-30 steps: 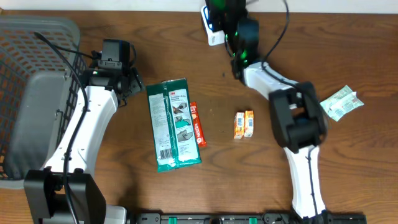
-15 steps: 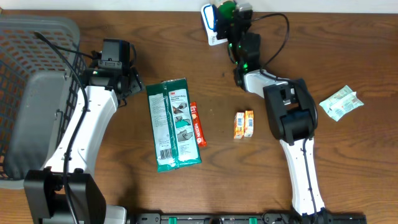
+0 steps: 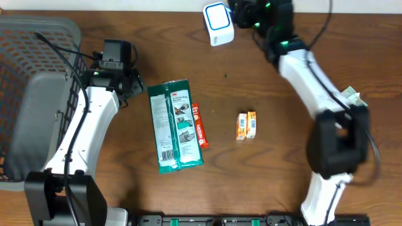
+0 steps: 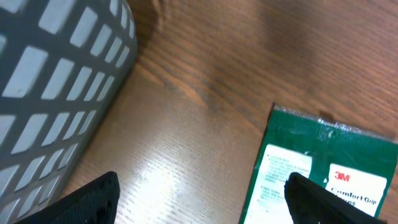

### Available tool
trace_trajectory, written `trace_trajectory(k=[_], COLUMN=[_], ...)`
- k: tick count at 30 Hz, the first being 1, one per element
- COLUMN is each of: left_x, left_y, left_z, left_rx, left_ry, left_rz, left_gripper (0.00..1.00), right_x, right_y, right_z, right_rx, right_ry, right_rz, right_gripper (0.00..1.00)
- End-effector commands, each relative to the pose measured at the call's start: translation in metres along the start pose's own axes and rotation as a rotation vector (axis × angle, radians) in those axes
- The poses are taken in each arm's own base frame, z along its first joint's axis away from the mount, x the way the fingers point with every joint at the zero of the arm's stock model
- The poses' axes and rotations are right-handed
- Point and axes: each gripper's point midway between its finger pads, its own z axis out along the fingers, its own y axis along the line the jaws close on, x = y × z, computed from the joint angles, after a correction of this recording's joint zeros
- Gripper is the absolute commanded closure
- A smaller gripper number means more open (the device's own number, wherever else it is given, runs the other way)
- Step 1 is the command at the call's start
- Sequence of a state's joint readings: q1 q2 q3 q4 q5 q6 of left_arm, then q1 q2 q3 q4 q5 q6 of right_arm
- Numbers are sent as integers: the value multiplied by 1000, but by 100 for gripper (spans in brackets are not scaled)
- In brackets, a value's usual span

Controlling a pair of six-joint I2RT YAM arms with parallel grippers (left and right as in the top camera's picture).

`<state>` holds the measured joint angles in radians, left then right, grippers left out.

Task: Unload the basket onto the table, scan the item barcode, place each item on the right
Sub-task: 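Carry the jar back to the right edge and set it down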

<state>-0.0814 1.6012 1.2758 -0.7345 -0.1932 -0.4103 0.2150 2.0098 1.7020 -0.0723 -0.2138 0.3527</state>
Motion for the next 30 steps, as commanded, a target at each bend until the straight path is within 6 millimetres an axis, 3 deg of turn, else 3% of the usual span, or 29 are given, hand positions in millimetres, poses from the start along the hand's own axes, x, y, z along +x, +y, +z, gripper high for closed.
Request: trace_trajectory(k=[1, 6, 11, 16, 21, 30], left_x=[-3, -3, -3, -3, -3, -3], left_y=[2, 2, 2, 2, 2, 2], left_z=[-1, -1, -1, -1, -1, -1], left_rx=[-14, -14, -14, -14, -14, -14], left_ry=[-11, -11, -11, -11, -11, -11], left_rz=[9, 9, 9, 9, 9, 9], left_gripper=[15, 15, 15, 15, 15, 15], right_x=[-27, 24, 79, 120, 148, 193], right_y=[-26, -104, -174, -218, -254, -300], right_z=[-57, -112, -150, -162, -164, -186], right_rx=[94, 345, 520, 583, 621, 691], right_ry=[40, 316, 552, 646, 630, 609], right_rz=[-45, -17, 67, 159, 203, 281], right_gripper=[99, 99, 99, 99, 99, 99])
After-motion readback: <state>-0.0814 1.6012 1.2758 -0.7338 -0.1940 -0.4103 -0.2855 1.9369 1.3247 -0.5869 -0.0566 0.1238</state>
